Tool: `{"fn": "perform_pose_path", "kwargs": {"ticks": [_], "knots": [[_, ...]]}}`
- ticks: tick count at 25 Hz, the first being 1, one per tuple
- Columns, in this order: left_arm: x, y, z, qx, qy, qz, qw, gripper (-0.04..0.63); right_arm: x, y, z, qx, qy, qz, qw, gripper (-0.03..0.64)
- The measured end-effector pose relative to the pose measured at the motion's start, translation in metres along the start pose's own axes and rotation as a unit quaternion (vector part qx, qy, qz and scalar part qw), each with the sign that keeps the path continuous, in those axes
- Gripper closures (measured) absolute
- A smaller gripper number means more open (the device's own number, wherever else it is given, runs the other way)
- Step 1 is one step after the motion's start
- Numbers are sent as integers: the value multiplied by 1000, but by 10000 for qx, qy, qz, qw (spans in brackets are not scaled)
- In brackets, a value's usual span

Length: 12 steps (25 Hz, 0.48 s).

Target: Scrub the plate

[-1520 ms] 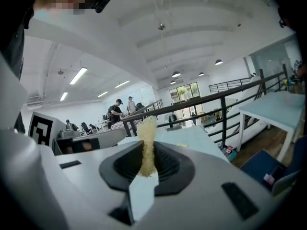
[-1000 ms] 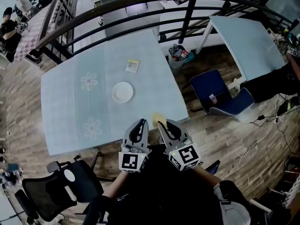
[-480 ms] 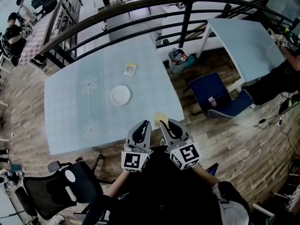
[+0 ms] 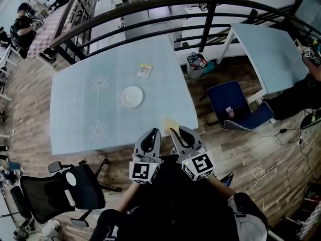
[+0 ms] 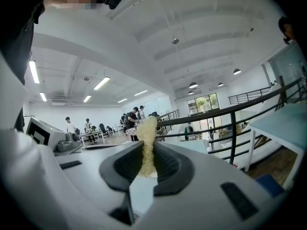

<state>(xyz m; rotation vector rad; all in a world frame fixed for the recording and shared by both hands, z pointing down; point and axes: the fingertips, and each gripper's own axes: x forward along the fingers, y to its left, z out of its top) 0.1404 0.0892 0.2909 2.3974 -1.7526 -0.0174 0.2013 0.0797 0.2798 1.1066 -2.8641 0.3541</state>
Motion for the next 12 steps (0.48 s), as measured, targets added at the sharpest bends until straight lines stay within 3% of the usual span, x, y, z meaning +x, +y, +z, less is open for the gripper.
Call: {"fn": "perform_pose_path", "kwargs": {"ticks": [12], "knots": [[-5,1,-3,-20,39,107,9999,561,3,6,-5,79,85,206,9997,561]]}}
